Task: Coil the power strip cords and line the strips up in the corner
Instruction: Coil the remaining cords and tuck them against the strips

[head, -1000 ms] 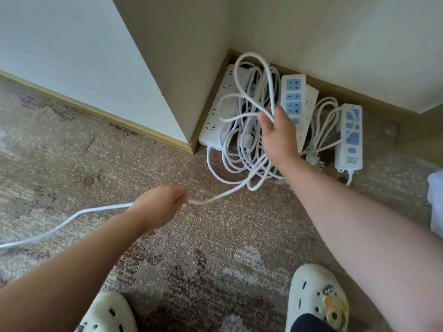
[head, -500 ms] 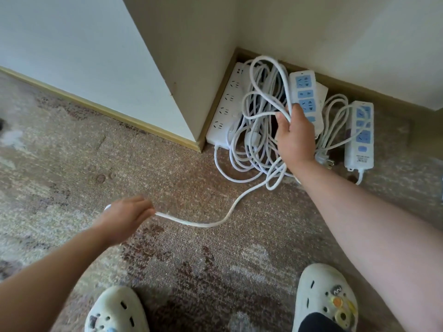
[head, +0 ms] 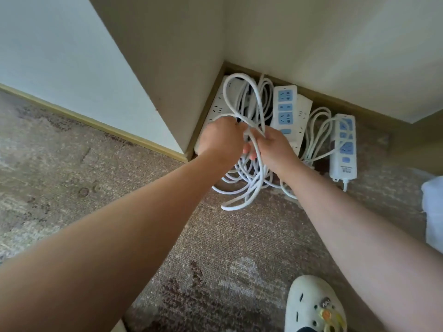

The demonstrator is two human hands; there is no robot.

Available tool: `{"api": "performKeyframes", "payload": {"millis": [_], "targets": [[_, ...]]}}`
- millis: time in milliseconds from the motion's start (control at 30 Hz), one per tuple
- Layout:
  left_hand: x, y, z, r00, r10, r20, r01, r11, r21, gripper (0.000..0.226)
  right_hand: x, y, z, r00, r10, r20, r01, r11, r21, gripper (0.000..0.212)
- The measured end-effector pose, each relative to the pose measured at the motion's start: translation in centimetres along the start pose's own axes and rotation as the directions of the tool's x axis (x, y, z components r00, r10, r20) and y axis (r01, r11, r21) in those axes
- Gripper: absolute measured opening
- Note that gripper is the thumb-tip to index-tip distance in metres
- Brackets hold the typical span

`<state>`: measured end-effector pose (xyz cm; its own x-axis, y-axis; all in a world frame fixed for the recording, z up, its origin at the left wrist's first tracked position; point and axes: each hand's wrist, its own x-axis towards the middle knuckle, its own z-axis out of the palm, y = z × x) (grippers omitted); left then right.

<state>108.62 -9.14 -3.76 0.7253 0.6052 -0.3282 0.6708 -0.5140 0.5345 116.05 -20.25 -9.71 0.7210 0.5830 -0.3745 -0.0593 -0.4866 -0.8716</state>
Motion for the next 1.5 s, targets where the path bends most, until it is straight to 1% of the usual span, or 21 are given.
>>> {"api": "performKeyframes", "payload": {"millis": [100,133,233,333,367,467,533,600,633,667,767,800,867,933,1033,1100,1133,1200,1267,1367,1500], "targets": [[0.8,0.4,0.4,0.998,-0.054,-0.039,0.054,0.998,-0.009,0.029,-0.3,-0.3,-0.3,0.998,0.064,-0.027,-0.056,0.971,0.231,0.033],[1.0,0.2,0.5,0.997,-0.057,-0.049,0.057,0.998,-0.009,0.029,-0.5,-0.4,-0.3,0.997,0.063,-0.033,-0.053,0.968,0.247,0.034],[1.4,-0.2,0.5,0.998,-0.018,-0.063,0.018,1.0,-0.004,0.032,-1.0,-0.4,-0.3,1.0,0.016,-0.01,-0.014,0.983,0.184,0.033],[1.5,-0.8,0.6,0.999,-0.006,-0.034,0.004,0.999,-0.039,0.039,-1.1,-0.2,0.0,1.0,0.01,0.02,-0.015,0.976,0.216,0.039],[1.4,-1.1,0.6,1.0,0.003,-0.026,-0.005,0.999,-0.054,0.039,-1.0,-0.2,0.1,1.0,0.006,0.016,-0.008,0.986,0.167,0.038],[0.5,-2.9,-0.1,0.998,0.07,0.008,-0.07,0.997,-0.032,0.035,-0.8,0.0,-0.5,0.998,-0.057,0.0,0.057,0.995,-0.08,0.022],[-1.1,-5.4,-0.6,0.99,0.136,0.043,-0.136,0.991,0.013,0.034,-0.4,0.4,-1.3,0.996,-0.082,-0.027,0.078,0.988,-0.132,0.017],[-3.2,-8.8,-1.1,0.982,0.172,0.076,-0.174,0.984,0.025,0.029,-0.3,0.8,-1.7,0.991,-0.108,-0.084,0.097,0.987,-0.129,0.021],[-4.3,-10.7,-1.3,0.983,0.157,0.094,-0.158,0.987,0.008,0.025,-0.2,0.9,-1.7,0.987,-0.12,-0.106,0.106,0.985,-0.135,0.024],[-5.4,-12.5,-1.6,0.988,0.109,0.105,-0.107,0.994,-0.027,0.022,-0.1,1.0,-1.5,0.985,-0.121,-0.123,0.104,0.985,-0.14,0.029],[-7.4,-16.2,-2.1,0.989,-0.105,0.108,0.114,0.991,-0.074,0.028,0.0,1.3,-1.3,0.978,-0.089,-0.186,0.066,0.989,-0.13,0.042],[-7.9,-16.4,-2.0,0.982,-0.144,0.125,0.152,0.986,-0.063,0.029,0.0,1.3,-1.3,0.977,-0.089,-0.193,0.061,0.987,-0.15,0.045],[-8.2,-14.7,-1.2,0.98,-0.129,0.15,0.135,0.99,-0.03,0.028,0.1,1.3,-1.1,0.976,-0.098,-0.196,0.061,0.98,-0.19,0.048],[-7.3,-11.2,-0.6,0.993,-0.037,0.11,0.04,0.999,-0.023,0.031,0.1,1.3,-0.8,0.975,-0.11,-0.192,0.071,0.978,-0.197,0.05],[-3.1,-4.9,-0.4,0.994,0.106,0.023,-0.105,0.992,-0.07,0.033,0.1,1.2,-0.5,0.975,-0.131,-0.179,0.087,0.969,-0.233,0.051],[-0.2,-1.8,-0.8,0.99,0.129,0.064,-0.124,0.99,-0.072,0.03,0.0,1.3,-0.6,0.976,-0.118,-0.181,0.077,0.973,-0.219,0.051],[0.8,-1.1,-0.7,0.987,0.119,0.11,-0.117,0.993,-0.027,0.029,-0.1,1.5,-0.7,0.977,-0.103,-0.187,0.065,0.978,-0.201,0.05],[1.3,-1.9,-0.3,0.983,0.047,0.178,-0.064,0.994,0.089,0.028,-0.2,1.8,-0.9,0.978,-0.086,-0.192,0.053,0.984,-0.169,0.048],[0.0,-4.4,0.2,0.979,0.005,0.205,-0.033,0.991,0.133,0.026,-0.4,2.1,-1.0,0.977,-0.086,-0.197,0.061,0.99,-0.13,0.046],[-3.1,-8.7,1.2,0.98,-0.003,0.198,-0.01,0.998,0.064,0.028,-0.5,2.4,-1.0,0.971,-0.086,-0.225,0.056,0.989,-0.135,0.047],[-6.4,-12.4,1.2,0.995,-0.035,0.096,0.033,0.999,0.027,0.026,-0.6,2.4,-1.0,0.969,-0.083,-0.233,0.047,0.987,-0.155,0.046]]}}
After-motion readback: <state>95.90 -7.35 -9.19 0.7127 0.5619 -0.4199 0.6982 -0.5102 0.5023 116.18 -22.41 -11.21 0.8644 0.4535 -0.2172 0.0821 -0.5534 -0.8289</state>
